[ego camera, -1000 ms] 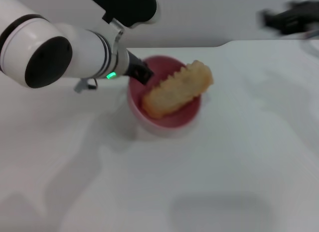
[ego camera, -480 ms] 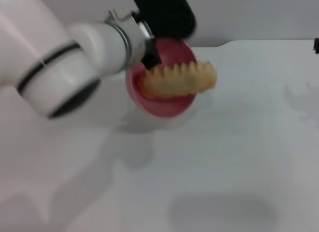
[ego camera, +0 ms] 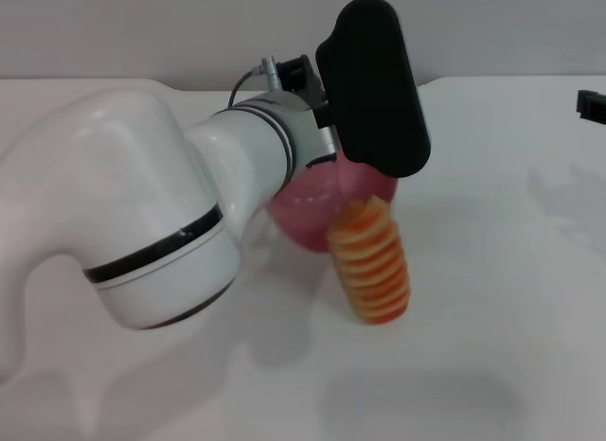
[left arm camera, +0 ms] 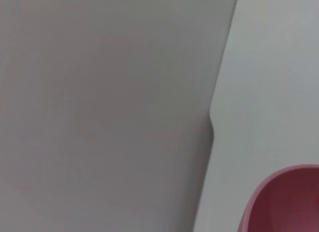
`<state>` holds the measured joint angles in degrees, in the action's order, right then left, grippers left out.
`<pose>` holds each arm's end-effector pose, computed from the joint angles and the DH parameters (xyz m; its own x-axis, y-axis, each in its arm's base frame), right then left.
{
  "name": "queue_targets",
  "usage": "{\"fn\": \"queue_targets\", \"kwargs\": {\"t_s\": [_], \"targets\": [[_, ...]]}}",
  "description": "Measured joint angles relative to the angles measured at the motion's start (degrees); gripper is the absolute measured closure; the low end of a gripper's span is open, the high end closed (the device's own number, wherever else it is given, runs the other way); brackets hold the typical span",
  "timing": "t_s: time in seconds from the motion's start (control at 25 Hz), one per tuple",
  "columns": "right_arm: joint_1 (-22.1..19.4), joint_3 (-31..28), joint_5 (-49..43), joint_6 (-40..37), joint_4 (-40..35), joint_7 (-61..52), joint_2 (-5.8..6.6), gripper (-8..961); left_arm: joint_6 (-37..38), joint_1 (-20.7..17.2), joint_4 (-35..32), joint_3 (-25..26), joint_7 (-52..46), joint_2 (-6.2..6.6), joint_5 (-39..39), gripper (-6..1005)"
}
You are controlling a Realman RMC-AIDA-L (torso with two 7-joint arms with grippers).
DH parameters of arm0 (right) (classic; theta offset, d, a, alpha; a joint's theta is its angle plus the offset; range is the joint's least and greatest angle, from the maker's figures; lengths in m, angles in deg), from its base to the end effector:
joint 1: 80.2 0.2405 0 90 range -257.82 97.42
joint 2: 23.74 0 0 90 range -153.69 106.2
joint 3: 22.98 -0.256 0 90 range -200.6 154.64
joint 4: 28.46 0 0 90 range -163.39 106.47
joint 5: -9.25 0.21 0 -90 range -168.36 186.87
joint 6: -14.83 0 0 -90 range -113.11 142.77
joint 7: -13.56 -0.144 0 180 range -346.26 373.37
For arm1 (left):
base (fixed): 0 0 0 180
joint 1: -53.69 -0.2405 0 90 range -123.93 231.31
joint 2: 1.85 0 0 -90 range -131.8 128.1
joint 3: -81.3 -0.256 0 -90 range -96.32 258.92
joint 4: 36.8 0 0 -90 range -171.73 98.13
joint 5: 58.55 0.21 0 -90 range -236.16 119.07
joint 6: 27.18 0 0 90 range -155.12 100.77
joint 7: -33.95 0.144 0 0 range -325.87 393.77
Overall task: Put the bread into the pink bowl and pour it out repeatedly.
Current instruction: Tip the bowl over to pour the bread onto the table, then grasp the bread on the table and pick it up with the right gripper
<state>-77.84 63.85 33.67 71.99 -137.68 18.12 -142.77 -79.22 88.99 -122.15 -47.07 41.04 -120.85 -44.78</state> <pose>0.2029 0.3192 0.0831 0.6094 -0.5841 -0.5362 -0.7359 -0.1648 -0.6568 -0.0755 0.3513 -0.0868 0.9195 -0.0597 -0.3885 -0.3461 -0.5916 -0.7282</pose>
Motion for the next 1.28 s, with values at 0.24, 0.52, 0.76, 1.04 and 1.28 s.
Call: {"fn": "queue_targets", "kwargs": {"t_s": [0.24, 0.52, 0.76, 1.04, 1.28], "targets": [[0.9, 1.3, 2.9, 1.8, 0.6, 0.7, 0.15, 352, -1.5, 0.3, -1.2, 3.2, -5.9, 0.07, 2.9, 857], [2.5, 3.4, 4.7, 2.2, 2.3, 1.8, 0.2, 350, -2.3, -0.6, -3.5, 6.0, -9.0, 0.33, 9.9, 856], [3.1, 4.5, 6.0, 2.9, 2.8, 1.8, 0.2, 347, -6.0, -0.3, -4.4, 9.9, -13.1, 0.38, 11.7, 856], [6.3, 10.8, 6.3, 0.2, 10.8, 2.0, 0.1, 344, -12.9, -1.1, -4.6, 18.1, -18.0, 0.59, 7.9, 855], [16.5, 15.0, 7.7, -5.7, 25.8, 1.2, -0.07, 268, -13.3, -2.6, -4.4, 19.3, -18.2, 0.66, 6.4, 854]]}}
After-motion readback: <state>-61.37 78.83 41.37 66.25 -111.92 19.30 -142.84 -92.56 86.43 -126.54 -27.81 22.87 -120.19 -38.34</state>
